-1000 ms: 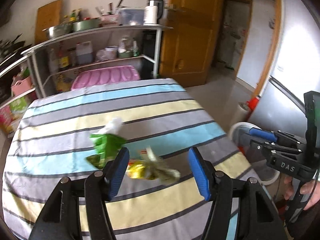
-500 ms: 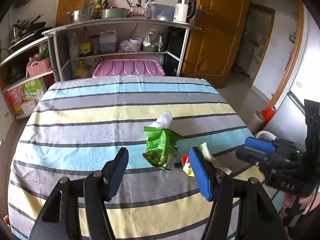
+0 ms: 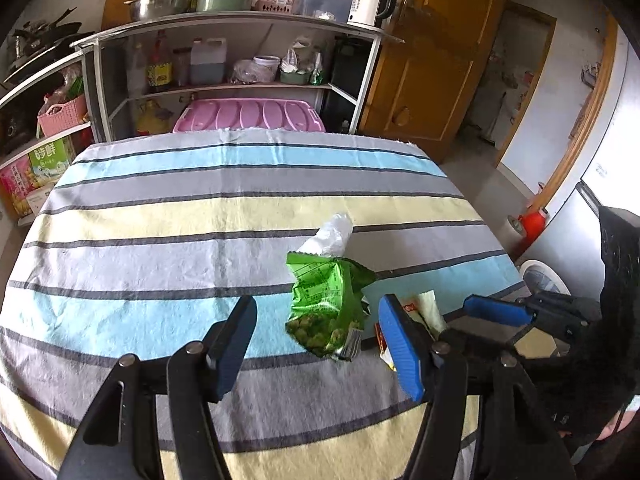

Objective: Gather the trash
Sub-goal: 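Grasp the green snack bag with the left gripper while the right grasps the beige paper strip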

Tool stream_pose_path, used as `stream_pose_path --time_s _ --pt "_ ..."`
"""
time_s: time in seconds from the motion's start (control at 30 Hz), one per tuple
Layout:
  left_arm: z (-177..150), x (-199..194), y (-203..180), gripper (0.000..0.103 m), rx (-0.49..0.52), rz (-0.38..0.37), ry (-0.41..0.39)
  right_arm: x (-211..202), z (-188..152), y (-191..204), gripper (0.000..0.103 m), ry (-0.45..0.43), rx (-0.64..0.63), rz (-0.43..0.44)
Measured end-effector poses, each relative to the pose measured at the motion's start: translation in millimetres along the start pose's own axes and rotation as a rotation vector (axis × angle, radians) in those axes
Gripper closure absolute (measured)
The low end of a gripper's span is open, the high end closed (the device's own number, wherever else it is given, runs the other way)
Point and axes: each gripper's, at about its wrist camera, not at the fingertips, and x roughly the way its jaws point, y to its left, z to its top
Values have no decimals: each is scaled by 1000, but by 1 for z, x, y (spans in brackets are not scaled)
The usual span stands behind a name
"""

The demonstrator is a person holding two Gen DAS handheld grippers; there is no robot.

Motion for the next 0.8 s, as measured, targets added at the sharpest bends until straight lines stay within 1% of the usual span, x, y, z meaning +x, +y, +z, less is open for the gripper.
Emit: stream_pose_path --time_s 0.07,0.23,0.37,0.5,0.63,0.77,0.8 --pt "2 5 -1 37 3 -6 7 2 0 0 58 2 0 -9" --pt "3 17 -1 37 -3 -8 27 9 -2 -1 59 25 5 5" --pt "2 25 0 37 -11 -2 46 13 -5 2 68 22 -24 -22" --pt "-1 29 0 38 -9 -1 57 13 -6 3 79 20 -28 -21" --pt "-2 30 -1 45 2 -1 58 12 -7 3 79 15 -39 -27" --pt "-2 33 -3 56 13 -2 69 11 -8 3 79 11 -37 -24" --pt "-2 33 -4 56 15 0 71 11 -8 4 80 11 -38 -25"
